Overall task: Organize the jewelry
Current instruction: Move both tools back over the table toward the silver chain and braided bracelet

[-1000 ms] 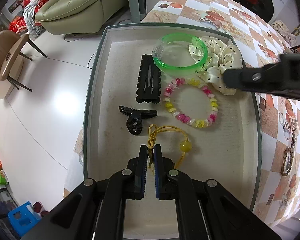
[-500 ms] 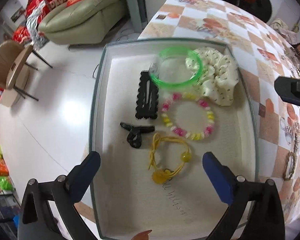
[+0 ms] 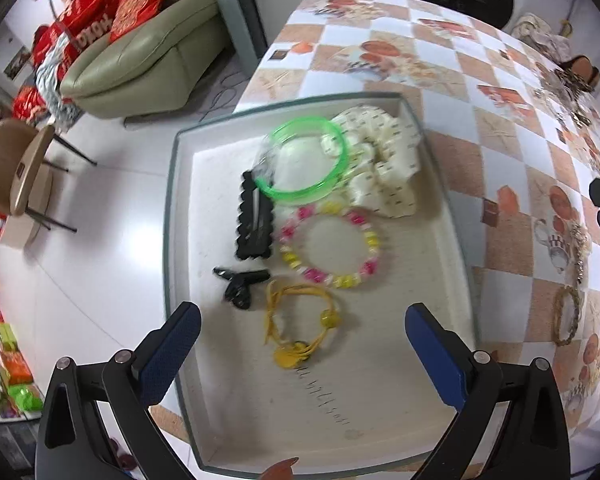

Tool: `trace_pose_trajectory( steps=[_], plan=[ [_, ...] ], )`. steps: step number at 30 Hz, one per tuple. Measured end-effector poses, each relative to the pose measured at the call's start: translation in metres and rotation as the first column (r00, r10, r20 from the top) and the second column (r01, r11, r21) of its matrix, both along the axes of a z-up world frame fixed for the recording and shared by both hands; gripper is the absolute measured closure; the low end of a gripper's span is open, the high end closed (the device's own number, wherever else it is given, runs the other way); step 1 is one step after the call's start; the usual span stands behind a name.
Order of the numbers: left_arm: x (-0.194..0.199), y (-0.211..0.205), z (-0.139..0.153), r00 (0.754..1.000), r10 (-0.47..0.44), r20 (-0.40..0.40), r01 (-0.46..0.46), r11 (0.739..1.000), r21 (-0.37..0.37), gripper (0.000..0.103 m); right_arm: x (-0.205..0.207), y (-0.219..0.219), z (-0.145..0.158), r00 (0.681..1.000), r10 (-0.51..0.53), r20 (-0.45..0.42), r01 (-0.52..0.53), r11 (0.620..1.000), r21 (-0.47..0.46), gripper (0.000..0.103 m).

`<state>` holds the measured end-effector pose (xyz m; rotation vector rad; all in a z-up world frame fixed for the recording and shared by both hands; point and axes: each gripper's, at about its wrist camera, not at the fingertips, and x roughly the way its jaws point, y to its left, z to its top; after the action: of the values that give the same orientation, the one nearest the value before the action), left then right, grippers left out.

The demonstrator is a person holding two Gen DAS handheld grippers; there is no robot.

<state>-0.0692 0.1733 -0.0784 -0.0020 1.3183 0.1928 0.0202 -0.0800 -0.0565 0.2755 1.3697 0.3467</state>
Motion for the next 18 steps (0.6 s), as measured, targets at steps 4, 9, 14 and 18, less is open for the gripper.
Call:
trace_pose_trajectory(
  steps=[4, 9, 14, 18],
  plan=[
    [0.005, -0.019, 0.01, 0.999, -0.048, 0.017, 0.048, 0.999, -0.004, 0.0, -0.003, -0.029, -0.005, 0.999, -0.053, -0.009, 0.053, 0.998, -0.026, 0.02],
    [0.013, -0.056, 0.022, 0.99, -0.132, 0.039, 0.133, 0.991, -0.032, 0.0, -0.009, -0.066, -0.012, 0.992, -0.123, -0.027, 0.121, 0.991, -0.063, 0.02],
    [0.018, -0.098, 0.026, 0.977, -0.207, 0.047, 0.21, 0.976, -0.062, 0.0, -0.014, -0.093, -0.021, 0.988, -0.151, -0.039, 0.147, 0.984, -0.098, 0.02],
    [0.017, -0.125, 0.023, 0.969, -0.246, 0.035, 0.248, 0.965, -0.081, 0.0, -0.013, -0.105, -0.029, 0.989, -0.142, -0.044, 0.135, 0.982, -0.129, 0.02]
  ],
)
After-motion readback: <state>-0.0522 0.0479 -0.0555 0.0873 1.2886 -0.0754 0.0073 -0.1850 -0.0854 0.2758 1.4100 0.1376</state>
